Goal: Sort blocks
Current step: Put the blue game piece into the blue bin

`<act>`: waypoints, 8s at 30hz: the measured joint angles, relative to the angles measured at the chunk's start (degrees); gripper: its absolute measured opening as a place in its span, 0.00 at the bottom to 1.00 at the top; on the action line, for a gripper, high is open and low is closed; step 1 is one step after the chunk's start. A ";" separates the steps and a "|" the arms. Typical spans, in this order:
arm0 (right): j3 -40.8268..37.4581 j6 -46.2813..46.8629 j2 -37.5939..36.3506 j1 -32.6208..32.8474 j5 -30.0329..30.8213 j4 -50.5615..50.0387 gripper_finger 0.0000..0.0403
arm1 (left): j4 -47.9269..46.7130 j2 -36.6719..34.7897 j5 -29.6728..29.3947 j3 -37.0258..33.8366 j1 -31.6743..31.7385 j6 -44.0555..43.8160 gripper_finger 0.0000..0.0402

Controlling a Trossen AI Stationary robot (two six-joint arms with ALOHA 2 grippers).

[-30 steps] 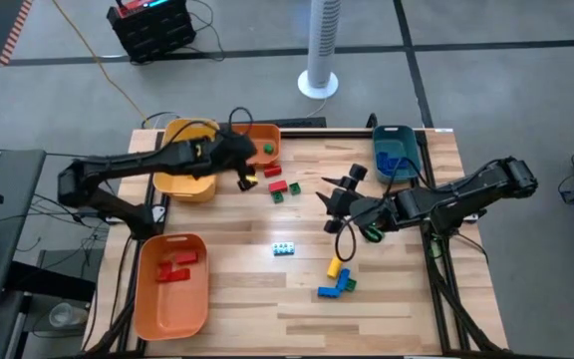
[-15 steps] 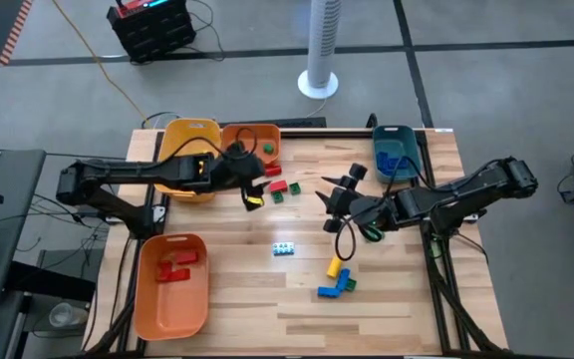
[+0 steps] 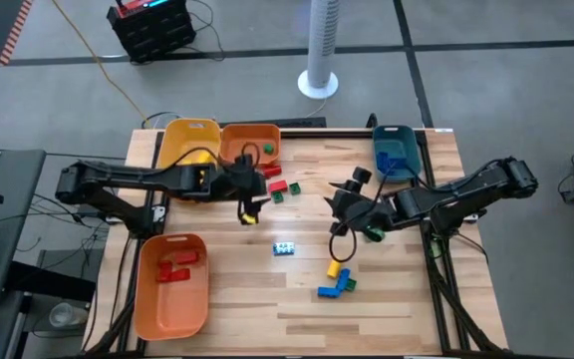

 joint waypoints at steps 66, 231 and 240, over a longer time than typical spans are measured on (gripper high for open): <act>1.30 -0.56 12.89 5.17 -42.33 -10.93 0.56 | 13.02 0.00 2.43 -15.33 3.27 -4.18 0.64; 5.75 14.91 14.62 -41.93 -4.78 -49.56 0.42 | 2.55 25.88 10.60 2.83 2.77 -11.67 0.60; 5.75 14.91 14.56 -39.90 -3.70 -49.21 0.55 | 2.89 25.88 9.53 2.83 2.79 -11.88 0.60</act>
